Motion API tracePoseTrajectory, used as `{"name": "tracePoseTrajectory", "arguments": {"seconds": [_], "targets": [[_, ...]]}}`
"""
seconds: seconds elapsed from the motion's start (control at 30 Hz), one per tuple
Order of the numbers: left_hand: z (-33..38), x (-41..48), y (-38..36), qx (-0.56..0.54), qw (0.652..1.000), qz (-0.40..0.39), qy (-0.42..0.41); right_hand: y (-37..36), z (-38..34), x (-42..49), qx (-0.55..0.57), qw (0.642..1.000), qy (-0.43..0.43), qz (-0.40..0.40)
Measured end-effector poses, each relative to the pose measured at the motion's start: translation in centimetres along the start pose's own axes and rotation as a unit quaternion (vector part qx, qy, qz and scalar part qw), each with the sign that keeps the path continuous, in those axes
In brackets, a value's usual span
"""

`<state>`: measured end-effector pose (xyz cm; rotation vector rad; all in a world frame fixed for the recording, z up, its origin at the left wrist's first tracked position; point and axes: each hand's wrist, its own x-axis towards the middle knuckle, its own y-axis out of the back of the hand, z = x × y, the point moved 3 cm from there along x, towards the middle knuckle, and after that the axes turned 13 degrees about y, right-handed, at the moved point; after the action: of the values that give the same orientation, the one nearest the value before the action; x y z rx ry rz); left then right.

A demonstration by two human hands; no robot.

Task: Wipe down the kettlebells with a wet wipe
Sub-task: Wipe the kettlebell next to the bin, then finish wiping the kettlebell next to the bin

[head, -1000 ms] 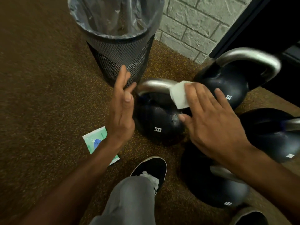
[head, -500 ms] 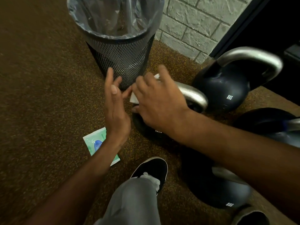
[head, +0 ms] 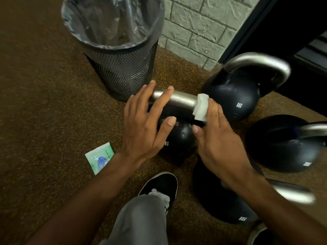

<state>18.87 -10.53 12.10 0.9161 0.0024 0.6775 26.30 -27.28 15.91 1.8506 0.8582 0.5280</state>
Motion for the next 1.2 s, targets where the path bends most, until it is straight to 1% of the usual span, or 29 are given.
{"name": "tracePoseTrajectory", "arguments": {"seconds": [0.1,0.2,0.27,0.33,0.37,0.4,0.43,0.47,0.5,0.53,0.57,0.6,0.63,0.7,0.73,0.8,0.9,0.93,0.97,1.07,1.1,1.13,1.2], "targets": [[0.1,0.1,0.3,-0.001,1.0,-0.009,0.011,-0.3,0.5,0.3,0.028,0.997,-0.065,0.039],[0.5,0.1,1.0,-0.005,0.999,-0.027,0.029,-0.8,1.0,0.0,0.062,0.988,-0.136,0.046],[0.9,0.5,1.6,0.0,0.999,-0.041,0.034,-0.8,1.3,-0.4,0.086,0.982,-0.162,0.054],[1.7,1.1,2.2,0.012,0.999,-0.035,0.026,0.0,2.0,-0.6,0.099,0.975,-0.183,0.072],[2.3,1.4,2.6,0.014,0.999,-0.028,0.02,0.6,2.4,-0.8,0.125,0.968,-0.202,0.085],[2.9,1.8,3.0,0.008,1.0,-0.025,0.014,1.4,2.7,-0.9,0.182,0.951,-0.226,0.105],[3.5,2.1,3.4,-0.005,1.0,-0.028,0.008,2.2,2.7,-1.1,0.276,0.919,-0.25,0.129],[4.2,2.4,4.0,-0.03,0.999,-0.041,0.011,2.9,2.6,-1.4,0.384,0.871,-0.267,0.148],[4.9,2.8,4.5,-0.071,0.995,-0.069,0.03,3.6,2.1,-1.5,0.483,0.815,-0.281,0.153],[5.6,3.2,5.0,-0.124,0.983,-0.114,0.067,4.4,1.5,-1.7,0.564,0.762,-0.281,0.15],[6.4,3.6,5.5,-0.178,0.962,-0.173,0.118,5.3,1.0,-1.8,0.613,0.727,-0.274,0.145],[7.3,3.8,5.9,-0.227,0.928,-0.238,0.172,6.0,0.6,-1.9,0.639,0.709,-0.262,0.143],[8.2,3.9,6.2,-0.265,0.889,-0.299,0.225,6.8,0.2,-2.0,0.655,0.701,-0.245,0.14],[9.6,3.9,7.1,-0.305,0.815,-0.387,0.305,8.1,-0.8,-1.8,0.667,0.701,-0.213,0.137],[10.1,3.9,7.5,-0.322,0.789,-0.408,0.328,8.6,-1.3,-1.7,0.666,0.706,-0.202,0.133],[10.9,4.0,8.3,-0.357,0.757,-0.415,0.357,9.8,-2.4,-1.3,0.67,0.706,-0.19,0.131],[11.6,4.4,9.5,-0.399,0.737,-0.385,0.386,11.6,-4.0,-0.5,0.685,0.697,-0.176,0.121],[11.8,4.6,10.0,-0.412,0.733,-0.372,0.393,12.3,-4.5,-0.4,0.68,0.703,-0.173,0.115],[11.9,4.7,10.5,-0.423,0.73,-0.362,0.397,12.8,-4.8,-0.2,0.666,0.719,-0.166,0.11],[12.3,4.9,11.9,-0.447,0.72,-0.345,0.403,14.0,-5.2,0.2,0.593,0.786,-0.148,0.096],[12.3,4.9,12.3,-0.455,0.715,-0.34,0.407,14.2,-5.1,0.3,0.572,0.803,-0.144,0.089],[12.4,4.9,12.7,-0.463,0.712,-0.334,0.409,14.4,-4.9,0.3,0.561,0.811,-0.142,0.086],[12.4,4.9,13.2,-0.479,0.706,-0.325,0.408,14.7,-4.6,0.3,0.57,0.805,-0.147,0.079]]}}
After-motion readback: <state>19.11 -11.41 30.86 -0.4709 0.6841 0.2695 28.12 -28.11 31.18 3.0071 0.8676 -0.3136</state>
